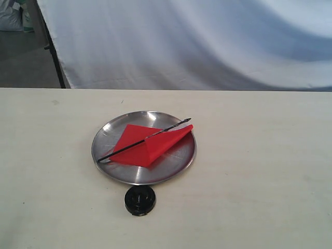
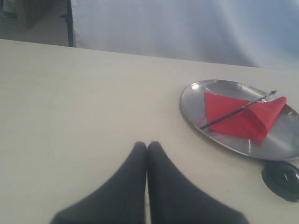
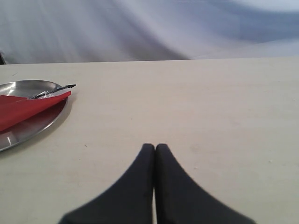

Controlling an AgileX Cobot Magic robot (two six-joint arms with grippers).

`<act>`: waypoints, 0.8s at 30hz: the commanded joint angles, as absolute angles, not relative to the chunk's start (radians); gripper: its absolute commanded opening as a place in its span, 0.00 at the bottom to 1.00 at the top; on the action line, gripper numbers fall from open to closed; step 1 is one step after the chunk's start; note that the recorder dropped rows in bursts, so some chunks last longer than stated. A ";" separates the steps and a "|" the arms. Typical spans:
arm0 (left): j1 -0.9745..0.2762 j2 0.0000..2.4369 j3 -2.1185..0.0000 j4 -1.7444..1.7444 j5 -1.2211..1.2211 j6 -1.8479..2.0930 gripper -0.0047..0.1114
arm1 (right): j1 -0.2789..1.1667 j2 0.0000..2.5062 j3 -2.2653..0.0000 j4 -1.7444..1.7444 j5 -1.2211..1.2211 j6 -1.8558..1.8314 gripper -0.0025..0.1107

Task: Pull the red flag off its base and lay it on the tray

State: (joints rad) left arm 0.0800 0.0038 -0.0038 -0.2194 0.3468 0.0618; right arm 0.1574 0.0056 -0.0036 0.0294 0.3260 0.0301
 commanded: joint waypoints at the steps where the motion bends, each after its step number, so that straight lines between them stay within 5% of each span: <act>1: 0.084 0.000 0.000 -0.211 0.348 0.058 0.04 | 0.159 0.000 0.000 0.028 0.318 0.032 0.02; 24: 0.084 0.000 0.000 -0.140 0.349 0.000 0.04 | 0.159 0.000 0.000 0.028 0.318 0.032 0.02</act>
State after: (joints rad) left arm 0.0800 0.0038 -0.0038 -0.1225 0.3486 -0.0248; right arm 0.1574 0.0056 -0.0036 0.0294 0.3260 0.0301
